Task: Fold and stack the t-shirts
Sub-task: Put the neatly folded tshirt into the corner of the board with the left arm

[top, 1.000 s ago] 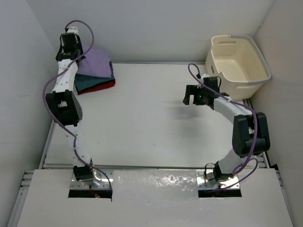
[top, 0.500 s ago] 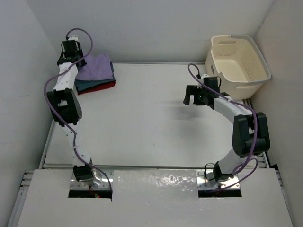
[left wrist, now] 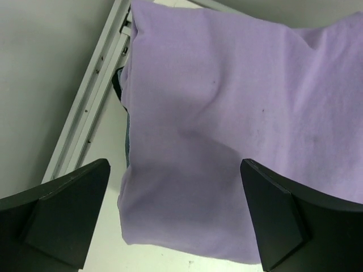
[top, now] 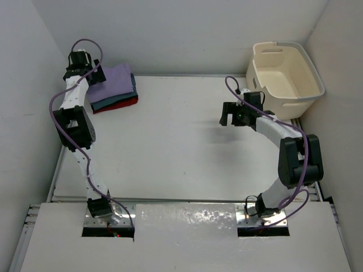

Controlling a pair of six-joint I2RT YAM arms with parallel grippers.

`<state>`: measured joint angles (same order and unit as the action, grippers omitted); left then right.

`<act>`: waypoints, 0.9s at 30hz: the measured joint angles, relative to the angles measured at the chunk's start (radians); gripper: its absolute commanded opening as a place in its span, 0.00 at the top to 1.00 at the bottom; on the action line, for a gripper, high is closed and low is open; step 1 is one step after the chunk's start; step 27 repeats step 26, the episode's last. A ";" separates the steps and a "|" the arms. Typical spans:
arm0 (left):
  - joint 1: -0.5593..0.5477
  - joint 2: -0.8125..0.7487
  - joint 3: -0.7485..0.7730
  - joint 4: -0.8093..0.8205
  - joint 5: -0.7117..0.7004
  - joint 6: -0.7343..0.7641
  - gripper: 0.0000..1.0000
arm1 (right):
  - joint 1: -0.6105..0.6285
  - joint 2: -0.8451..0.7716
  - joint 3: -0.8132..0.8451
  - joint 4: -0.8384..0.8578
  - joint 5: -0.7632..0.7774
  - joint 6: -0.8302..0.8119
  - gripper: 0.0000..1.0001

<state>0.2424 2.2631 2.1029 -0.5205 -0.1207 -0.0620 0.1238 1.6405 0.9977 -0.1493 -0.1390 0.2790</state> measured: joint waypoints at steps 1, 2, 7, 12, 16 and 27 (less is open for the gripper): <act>0.000 0.000 0.010 -0.014 -0.004 -0.004 0.00 | 0.000 0.000 0.000 -0.002 0.000 0.000 0.01; 0.000 0.000 0.021 -0.026 -0.007 -0.008 0.00 | 0.000 0.000 0.000 -0.003 0.000 0.000 0.01; 0.000 -0.024 0.058 -0.046 0.012 -0.040 0.00 | 0.000 -0.001 0.001 -0.014 0.001 0.000 0.01; -0.010 -0.192 -0.078 -0.039 0.025 -0.109 0.00 | 0.000 -0.040 0.001 -0.047 0.026 0.002 0.01; -0.056 -0.618 -0.589 0.111 -0.006 -0.212 0.00 | 0.000 -0.133 -0.021 -0.053 0.106 0.030 0.01; -0.269 -1.138 -1.233 0.305 -0.011 -0.429 0.00 | -0.003 -0.461 -0.368 -0.008 0.332 0.116 0.01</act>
